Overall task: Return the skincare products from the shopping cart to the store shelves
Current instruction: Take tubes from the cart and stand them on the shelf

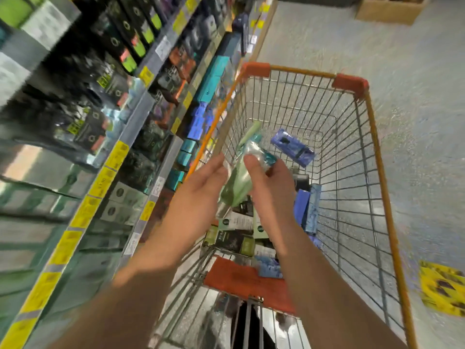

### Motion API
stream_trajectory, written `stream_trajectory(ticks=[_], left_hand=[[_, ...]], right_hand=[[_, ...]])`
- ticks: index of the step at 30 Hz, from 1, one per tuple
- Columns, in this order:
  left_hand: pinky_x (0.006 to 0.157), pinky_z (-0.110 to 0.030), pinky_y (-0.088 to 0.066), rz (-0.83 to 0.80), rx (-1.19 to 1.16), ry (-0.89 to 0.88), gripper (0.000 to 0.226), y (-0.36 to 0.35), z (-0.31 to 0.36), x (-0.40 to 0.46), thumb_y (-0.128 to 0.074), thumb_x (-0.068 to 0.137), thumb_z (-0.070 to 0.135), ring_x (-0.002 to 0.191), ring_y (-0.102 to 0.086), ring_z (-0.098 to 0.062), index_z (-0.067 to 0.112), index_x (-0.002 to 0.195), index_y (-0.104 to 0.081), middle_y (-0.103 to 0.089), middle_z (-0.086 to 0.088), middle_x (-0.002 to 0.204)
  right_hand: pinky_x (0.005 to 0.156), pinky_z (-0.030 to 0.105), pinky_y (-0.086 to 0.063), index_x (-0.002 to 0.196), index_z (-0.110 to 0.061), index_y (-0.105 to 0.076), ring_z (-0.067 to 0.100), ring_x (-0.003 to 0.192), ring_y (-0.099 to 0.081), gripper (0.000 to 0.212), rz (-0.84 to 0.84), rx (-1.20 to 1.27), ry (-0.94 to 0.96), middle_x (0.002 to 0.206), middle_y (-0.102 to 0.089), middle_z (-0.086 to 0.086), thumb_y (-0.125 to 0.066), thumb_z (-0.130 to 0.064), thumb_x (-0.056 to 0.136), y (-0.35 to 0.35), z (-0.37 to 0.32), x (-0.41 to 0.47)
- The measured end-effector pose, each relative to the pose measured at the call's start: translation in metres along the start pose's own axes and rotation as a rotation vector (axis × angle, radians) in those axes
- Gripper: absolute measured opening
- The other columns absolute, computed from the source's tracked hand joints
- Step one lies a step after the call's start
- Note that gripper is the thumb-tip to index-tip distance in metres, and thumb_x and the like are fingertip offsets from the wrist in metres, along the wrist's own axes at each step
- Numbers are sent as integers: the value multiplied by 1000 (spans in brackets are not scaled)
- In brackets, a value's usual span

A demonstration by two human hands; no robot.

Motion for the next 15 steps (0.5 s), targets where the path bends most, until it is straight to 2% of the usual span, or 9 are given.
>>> stream_trajectory(ticks=[2, 4, 7, 8, 10, 13, 15], left_hand=[[122, -36, -33, -12, -2, -10, 54, 16, 4, -21, -56, 93, 61, 135, -46, 8, 43, 144, -55, -53, 26, 147], [122, -39, -34, -3, -39, -13, 64, 36, 6, -44, -55, 84, 68, 134, -47, 8, 45, 143, -55, -55, 28, 144], [121, -32, -34, 6, -117, -42, 38, 71, 15, -83, -59, 99, 50, 130, -50, 12, 48, 137, -58, -58, 33, 136], [120, -31, -35, 9, -141, -57, 33, 83, 19, -97, -58, 101, 46, 129, -51, 12, 53, 133, -59, -60, 33, 134], [117, -36, -39, 19, -166, -90, 33, 108, 22, -123, -60, 96, 56, 131, -54, 5, 60, 129, -59, -62, 29, 135], [118, -44, -37, 61, -217, -171, 62, 149, 27, -164, -63, 85, 63, 136, -53, -5, 45, 144, -54, -60, 22, 142], [116, -41, -39, 81, -227, -216, 63, 174, 30, -193, -65, 86, 56, 135, -55, -6, 39, 146, -53, -61, 19, 142]], right_hand=[[64, 29, -50, 89, -24, -63, 12, 68, -65, 29, -18, -95, 49, 80, -71, 3, -67, -52, 93, -8, -34, -21], [54, 22, -41, 82, -26, -60, 5, 58, -57, 30, -50, -124, 89, 71, -64, -1, -65, -52, 94, -19, -65, -44], [61, 31, -47, 83, -27, -62, 10, 63, -60, 29, -117, -134, 149, 77, -67, 2, -62, -52, 96, -43, -104, -85], [62, 31, -47, 83, -27, -63, 13, 67, -61, 30, -141, -145, 182, 79, -68, 4, -62, -54, 96, -52, -117, -99], [54, 19, -40, 80, -26, -62, 8, 68, -60, 32, -188, -149, 260, 75, -67, 1, -63, -55, 95, -70, -142, -127], [53, 11, -37, 72, -22, -58, -4, 59, -56, 37, -256, -188, 334, 62, -62, -7, -67, -49, 96, -102, -174, -165], [51, 12, -36, 66, -19, -56, -2, 51, -51, 40, -328, -199, 376, 54, -58, -11, -68, -44, 95, -127, -192, -194]])
Point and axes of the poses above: each hand's wrist, its own x-axis towards the middle knuckle, its own y-axis out of the back of the hand, z = x × y, the point moved 10 cm from there along x, towards the middle knuckle
